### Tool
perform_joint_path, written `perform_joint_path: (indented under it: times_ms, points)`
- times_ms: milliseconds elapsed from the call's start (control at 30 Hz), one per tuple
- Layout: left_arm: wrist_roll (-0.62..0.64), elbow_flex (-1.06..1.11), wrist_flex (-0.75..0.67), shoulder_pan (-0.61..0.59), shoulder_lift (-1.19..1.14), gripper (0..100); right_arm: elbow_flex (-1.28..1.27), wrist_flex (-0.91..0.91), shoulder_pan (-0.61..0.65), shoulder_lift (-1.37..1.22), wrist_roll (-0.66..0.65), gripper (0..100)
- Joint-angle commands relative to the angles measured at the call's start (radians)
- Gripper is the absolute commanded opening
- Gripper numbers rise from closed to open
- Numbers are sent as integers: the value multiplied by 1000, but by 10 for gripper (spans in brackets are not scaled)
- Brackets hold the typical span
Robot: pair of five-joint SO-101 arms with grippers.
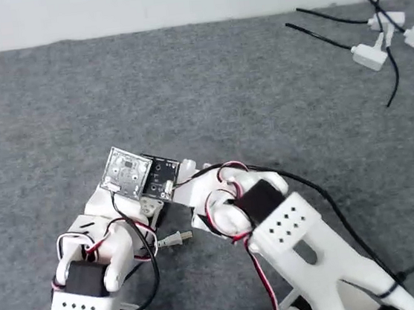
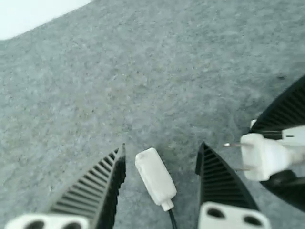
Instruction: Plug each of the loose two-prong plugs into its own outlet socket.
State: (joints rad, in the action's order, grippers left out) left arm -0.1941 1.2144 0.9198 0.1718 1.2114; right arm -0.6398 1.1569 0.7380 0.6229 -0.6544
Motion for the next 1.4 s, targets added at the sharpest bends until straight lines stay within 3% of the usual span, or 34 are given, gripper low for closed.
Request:
perform_joint_path:
  times_ms: [0,133,433,867,1367]
  points:
    - [21,-73,75,58,55,237,-6,21,53,81,5,9]
    - [28,-79,160,94,189,237,-57,-12,54,111,-5,9]
    - [29,2,193,98,381,239,-92,-7,104,168,5,9]
    - [58,96,123,91,390,239,-75,28,104,182,5,9]
    - [58,179,68,91,391,239,-63,94,108,386,40,9]
